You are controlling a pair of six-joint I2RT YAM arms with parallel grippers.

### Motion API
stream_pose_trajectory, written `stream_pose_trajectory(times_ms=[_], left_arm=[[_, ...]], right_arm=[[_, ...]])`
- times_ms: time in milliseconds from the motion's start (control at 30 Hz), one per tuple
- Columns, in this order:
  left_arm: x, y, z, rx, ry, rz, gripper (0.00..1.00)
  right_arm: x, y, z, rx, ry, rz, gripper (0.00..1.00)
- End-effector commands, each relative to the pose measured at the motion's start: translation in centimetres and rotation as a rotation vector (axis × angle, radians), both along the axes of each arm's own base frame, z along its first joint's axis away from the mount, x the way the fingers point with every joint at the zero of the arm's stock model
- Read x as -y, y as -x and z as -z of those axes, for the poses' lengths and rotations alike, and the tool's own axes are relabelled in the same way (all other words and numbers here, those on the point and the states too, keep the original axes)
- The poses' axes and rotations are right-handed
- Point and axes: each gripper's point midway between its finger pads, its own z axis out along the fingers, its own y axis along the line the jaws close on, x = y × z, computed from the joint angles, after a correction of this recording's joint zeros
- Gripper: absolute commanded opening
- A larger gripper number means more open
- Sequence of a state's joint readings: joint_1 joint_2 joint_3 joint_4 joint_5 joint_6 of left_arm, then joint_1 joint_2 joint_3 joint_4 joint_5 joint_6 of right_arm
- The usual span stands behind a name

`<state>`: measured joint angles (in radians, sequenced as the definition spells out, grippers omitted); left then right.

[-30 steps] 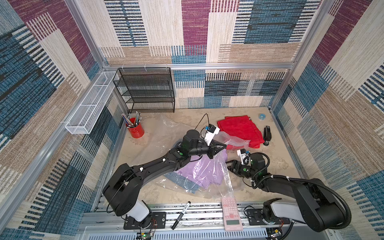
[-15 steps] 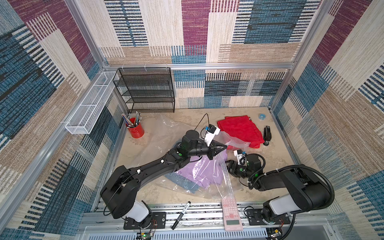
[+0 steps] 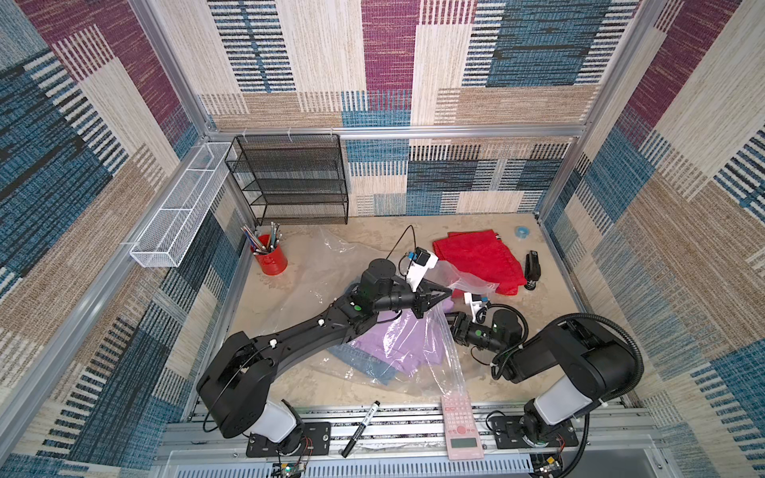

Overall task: Take the trousers out of the vacuum bag
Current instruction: Take out the trousers from the vacuum bag.

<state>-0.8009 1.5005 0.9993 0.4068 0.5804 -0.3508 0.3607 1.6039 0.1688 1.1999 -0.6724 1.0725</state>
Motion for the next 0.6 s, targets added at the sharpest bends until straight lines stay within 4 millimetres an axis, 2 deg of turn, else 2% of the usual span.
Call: stream_pose_trajectory(times_ms=[0,300,467,567], left_arm=[[-0.1,0.3,-0.5,0.037,0.006,0.011,0.00],[-0.1,0.3,-0.4,0.038,0.001,0.012,0.00],[-0.2,0.4,-0.7,0.045,-0.004,0.014,0.00],[-0.3,0.0,-0.8,0.053,-0.010,-0.012,0.00]], right_arm=[[0.0,0.1,-0.2,0.030,0.012,-0.003,0.74],[-0.3,1.3,4.0,-0.089,0.035,-0.043,0.77],[-1.2,2.5,5.4,-0.142,-0.011,-0.064,0.77],[-1.8,3.0,5.5,-0.150,-0.052,-0.069,0.77]])
